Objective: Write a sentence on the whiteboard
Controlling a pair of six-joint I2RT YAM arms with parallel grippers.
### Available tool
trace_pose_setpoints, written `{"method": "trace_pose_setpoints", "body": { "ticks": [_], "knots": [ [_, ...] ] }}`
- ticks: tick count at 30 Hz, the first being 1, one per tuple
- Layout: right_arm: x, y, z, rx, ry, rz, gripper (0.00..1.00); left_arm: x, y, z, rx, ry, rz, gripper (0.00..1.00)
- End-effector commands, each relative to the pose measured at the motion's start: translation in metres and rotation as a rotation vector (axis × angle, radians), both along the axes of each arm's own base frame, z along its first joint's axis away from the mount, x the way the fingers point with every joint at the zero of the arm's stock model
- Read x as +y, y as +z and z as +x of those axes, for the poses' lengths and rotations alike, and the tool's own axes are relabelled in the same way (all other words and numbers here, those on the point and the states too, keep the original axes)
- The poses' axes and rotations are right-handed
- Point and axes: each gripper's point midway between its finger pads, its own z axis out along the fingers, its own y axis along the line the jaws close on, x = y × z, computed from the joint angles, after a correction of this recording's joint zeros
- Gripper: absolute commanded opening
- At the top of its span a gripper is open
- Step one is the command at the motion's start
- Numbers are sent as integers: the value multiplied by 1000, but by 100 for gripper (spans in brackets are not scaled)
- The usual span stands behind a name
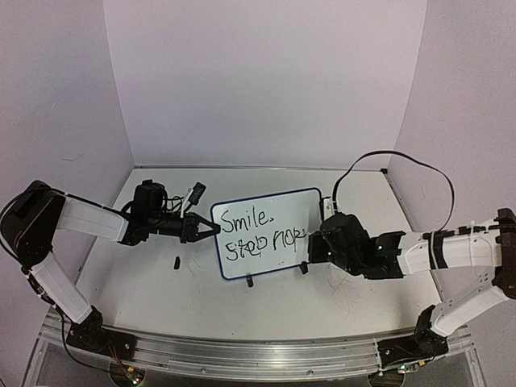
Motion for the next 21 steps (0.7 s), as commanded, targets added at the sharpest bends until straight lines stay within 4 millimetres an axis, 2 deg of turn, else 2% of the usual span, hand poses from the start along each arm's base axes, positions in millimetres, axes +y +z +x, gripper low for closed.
{"method": "trace_pose_setpoints", "body": {
  "ticks": [1,11,21],
  "knots": [
    [13,19,11,-49,11,42,0,9,-26,15,-3,91,109,0],
    [5,-8,-8,54,43,23,0,9,-29,14,2,89,112,0],
    [-10,-20,-16,94,19,-13,0,9,-27,15,1,86,108,0]
  ]
}}
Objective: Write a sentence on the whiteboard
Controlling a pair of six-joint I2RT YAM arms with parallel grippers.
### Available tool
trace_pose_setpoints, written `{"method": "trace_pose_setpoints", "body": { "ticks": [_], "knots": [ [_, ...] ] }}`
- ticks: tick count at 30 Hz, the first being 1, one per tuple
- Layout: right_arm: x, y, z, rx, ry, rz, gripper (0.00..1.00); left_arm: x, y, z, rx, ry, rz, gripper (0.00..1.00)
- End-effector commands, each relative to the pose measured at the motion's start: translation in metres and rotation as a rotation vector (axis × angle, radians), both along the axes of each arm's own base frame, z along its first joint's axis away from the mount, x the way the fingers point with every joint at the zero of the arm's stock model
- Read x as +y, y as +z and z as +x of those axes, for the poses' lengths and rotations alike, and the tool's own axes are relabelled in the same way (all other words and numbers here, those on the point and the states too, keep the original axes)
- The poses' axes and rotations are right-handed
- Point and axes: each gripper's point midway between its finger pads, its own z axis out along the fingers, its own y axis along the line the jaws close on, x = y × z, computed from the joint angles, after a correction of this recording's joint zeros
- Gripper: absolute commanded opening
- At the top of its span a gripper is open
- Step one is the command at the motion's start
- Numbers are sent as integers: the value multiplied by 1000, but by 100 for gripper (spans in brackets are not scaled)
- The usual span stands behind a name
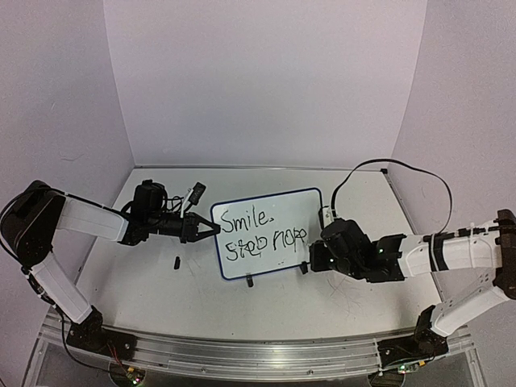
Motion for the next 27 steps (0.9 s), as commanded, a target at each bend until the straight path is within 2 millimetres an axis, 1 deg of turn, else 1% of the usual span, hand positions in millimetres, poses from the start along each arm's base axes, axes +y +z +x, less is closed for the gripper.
{"method": "trace_pose_setpoints", "body": {
  "ticks": [1,3,6,7,10,15,21,27],
  "knots": [
    [-10,2,-1,4,-29,-11,0,9,-27,15,1,86,107,0],
    [-6,10,3,-14,-30,-5,0,9,-27,15,2,86,107,0],
    [-1,28,6,-50,-20,37,0,8,-25,15,-1,86,105,0],
    [2,39,8,-78,-19,74,0,8,-24,15,-3,86,104,0],
    [-3,53,10,-116,-33,101,0,9,-25,14,-3,89,107,0],
    [-12,58,20,-135,-70,91,0,9,-26,14,0,85,106,0],
    [-6,64,30,-154,-67,69,0,9,-24,15,-4,87,105,0],
    [-8,68,37,-172,-84,62,0,9,-25,15,-4,86,106,0]
  ]
}}
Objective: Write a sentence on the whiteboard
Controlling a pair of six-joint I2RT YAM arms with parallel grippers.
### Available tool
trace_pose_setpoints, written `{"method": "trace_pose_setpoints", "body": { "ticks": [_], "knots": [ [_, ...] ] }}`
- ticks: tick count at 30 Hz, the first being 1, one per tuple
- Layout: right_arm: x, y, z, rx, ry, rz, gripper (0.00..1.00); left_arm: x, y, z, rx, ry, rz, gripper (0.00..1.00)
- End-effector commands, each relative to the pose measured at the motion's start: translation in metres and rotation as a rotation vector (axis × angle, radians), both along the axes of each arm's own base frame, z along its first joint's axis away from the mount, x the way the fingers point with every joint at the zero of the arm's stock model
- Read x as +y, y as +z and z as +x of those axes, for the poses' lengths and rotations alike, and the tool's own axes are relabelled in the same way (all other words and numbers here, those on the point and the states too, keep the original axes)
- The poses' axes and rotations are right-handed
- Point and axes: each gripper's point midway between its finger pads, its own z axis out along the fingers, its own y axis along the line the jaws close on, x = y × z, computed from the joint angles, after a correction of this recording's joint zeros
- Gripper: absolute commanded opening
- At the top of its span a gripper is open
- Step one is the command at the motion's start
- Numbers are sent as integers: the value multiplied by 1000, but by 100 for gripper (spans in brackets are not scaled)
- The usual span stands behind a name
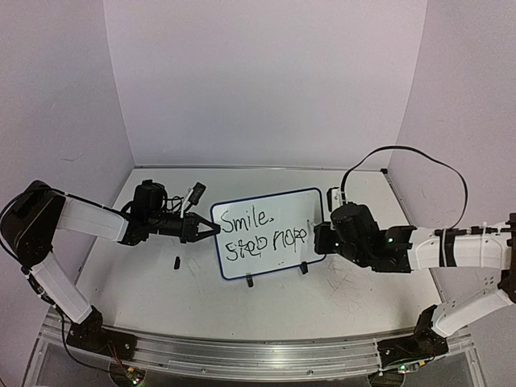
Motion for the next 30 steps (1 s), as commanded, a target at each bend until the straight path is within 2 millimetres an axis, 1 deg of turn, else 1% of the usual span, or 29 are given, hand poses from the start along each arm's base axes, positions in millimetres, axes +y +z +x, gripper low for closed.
{"method": "trace_pose_setpoints", "body": {
  "ticks": [1,8,20,28,30],
  "knots": [
    [2,22,15,-62,-34,20,0,8,-25,15,0,86,105,0],
    [3,8,12,-32,-14,-7,0,8,-25,15,-2,86,106,0],
    [8,-10,4,26,42,-31,0,8,-26,15,-1,84,107,0],
    [2,-29,-7,86,47,-37,0,8,-28,15,1,85,110,0],
    [-3,-37,-12,112,45,-56,0,8,-28,15,2,85,111,0]
  ]
}}
